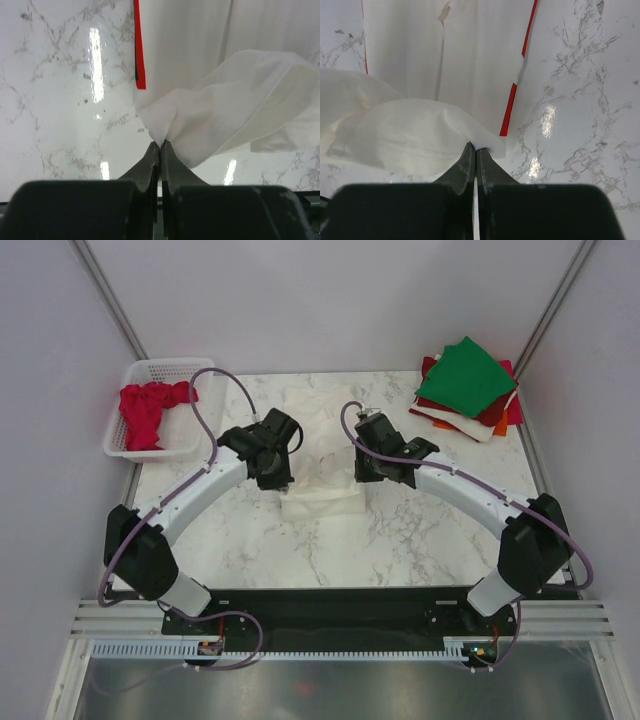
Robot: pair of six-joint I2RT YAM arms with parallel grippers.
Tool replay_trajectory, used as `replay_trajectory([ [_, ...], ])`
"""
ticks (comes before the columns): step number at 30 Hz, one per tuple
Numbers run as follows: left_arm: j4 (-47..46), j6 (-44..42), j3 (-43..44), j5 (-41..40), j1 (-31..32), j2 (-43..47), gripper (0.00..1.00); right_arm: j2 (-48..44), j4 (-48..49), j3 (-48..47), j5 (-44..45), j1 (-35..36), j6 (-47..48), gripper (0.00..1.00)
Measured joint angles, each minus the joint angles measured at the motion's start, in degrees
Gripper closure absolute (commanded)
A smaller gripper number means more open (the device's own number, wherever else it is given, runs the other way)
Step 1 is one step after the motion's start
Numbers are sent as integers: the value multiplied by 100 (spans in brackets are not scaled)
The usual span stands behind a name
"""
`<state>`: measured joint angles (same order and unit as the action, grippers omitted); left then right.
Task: Fold and stack the t-shirts
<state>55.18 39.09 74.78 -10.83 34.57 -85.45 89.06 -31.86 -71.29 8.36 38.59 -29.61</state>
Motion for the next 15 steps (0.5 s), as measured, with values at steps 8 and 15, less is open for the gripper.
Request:
replay_trajectory([
  [8,-164,-708,1180,278,-608,-1733,98,949,-24,-717,-223,-358,181,100],
  [15,-68,-1189,2164,560,-999,-2898,97,1915,-15,-1318,-413,-684,197,94],
])
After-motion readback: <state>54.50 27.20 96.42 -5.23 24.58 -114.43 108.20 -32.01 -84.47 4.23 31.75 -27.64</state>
